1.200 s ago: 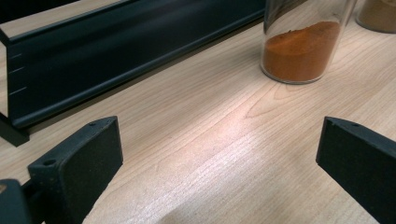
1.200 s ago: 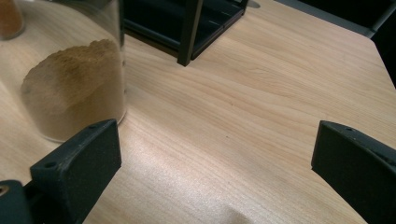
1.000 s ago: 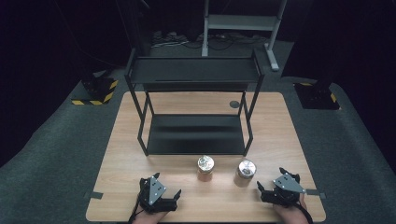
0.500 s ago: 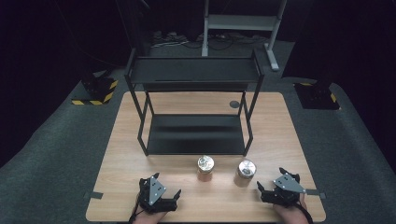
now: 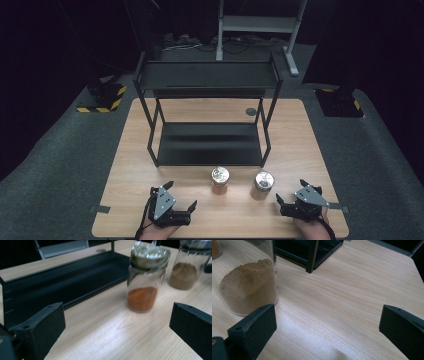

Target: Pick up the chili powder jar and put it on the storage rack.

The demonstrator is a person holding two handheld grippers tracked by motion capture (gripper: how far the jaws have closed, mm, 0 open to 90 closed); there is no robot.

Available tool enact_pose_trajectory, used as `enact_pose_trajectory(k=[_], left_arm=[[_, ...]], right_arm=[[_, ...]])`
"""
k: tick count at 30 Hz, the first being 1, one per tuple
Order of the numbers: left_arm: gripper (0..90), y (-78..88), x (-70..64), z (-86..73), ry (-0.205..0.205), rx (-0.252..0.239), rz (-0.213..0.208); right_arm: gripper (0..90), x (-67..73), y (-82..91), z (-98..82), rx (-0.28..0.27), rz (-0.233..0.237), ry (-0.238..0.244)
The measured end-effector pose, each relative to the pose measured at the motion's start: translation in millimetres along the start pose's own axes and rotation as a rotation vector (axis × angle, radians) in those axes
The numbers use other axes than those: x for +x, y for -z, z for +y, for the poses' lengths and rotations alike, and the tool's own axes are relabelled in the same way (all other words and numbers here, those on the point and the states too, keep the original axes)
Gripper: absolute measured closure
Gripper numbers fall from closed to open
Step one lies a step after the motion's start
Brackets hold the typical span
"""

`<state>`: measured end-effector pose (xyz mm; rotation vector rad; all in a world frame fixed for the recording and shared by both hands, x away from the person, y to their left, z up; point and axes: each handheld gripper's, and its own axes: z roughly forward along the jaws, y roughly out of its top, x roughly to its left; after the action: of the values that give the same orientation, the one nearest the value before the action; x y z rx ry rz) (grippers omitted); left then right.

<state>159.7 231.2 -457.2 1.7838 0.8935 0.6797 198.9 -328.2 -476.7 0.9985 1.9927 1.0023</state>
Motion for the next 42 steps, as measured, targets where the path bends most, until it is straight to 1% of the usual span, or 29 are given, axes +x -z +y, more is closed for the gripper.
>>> enact_pose_trajectory(k=[5, 9, 13, 16, 18, 21, 26, 30, 42], left_arm=[[0.5, -1.8, -1.0, 5.1, -0.003, -0.025, -0.012], [0.5, -5.5, -1.6, 7.9, -0.003, -0.023, -0.016], [0.5, -9.9, -2.3, 11.3, -0.005, -0.031, -0.022], [0.5, -13.8, -2.7, 14.6, -0.008, -0.045, -0.032], [0.5, -16.6, -1.9, 15.7, -0.002, -0.054, -0.048], [0.5, -20.1, -2.7, 18.6, -0.003, -0.052, -0.056], [0.5, -29.2, -6.3, 24.8, -0.028, -0.053, -0.071], [0.5, -35.2, -8.8, 27.6, -0.034, -0.054, -0.079], [0.5, -50.7, -11.1, 28.5, -0.025, -0.068, -0.110]], right_arm=[[0.2, -0.2, 0.0, 0.0, 0.000, 0.001, 0.000], [0.2, 0.1, 0.0, 0.1, 0.000, 0.000, 0.002], [0.1, -0.6, 0.2, -0.3, -0.001, 0.003, 0.000], [0.1, -0.7, 0.3, -0.5, -0.002, 0.003, 0.000], [0.2, -0.6, 0.2, -0.4, -0.002, 0.004, 0.002], [0.2, -0.3, 0.1, -0.3, -0.002, 0.004, 0.004], [0.2, -0.4, 0.2, -0.4, -0.002, 0.004, 0.004], [0.1, -0.4, 0.1, -0.3, -0.002, 0.005, 0.006], [0.2, -0.2, -0.1, 0.3, 0.001, 0.005, 0.009]])
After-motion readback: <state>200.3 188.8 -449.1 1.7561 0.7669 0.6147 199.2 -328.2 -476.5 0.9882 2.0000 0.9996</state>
